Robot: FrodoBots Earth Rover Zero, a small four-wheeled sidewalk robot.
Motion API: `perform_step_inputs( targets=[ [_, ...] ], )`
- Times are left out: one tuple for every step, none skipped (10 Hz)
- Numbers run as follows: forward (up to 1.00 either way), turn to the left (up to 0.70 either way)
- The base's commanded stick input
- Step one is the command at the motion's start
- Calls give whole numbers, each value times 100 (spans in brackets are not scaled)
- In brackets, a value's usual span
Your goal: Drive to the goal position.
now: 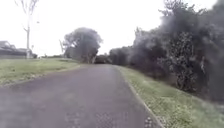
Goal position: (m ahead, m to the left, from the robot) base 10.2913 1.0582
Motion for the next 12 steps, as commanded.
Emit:
perform_step_inputs(
  targets=[
    [70, 0],
    [70, 0],
    [70, 0],
    [70, 3],
    [70, 16],
    [70, 35],
    [70, 35],
    [70, 35],
    [70, 34],
    [70, 9],
    [70, 0],
    [70, 0]
  ],
)
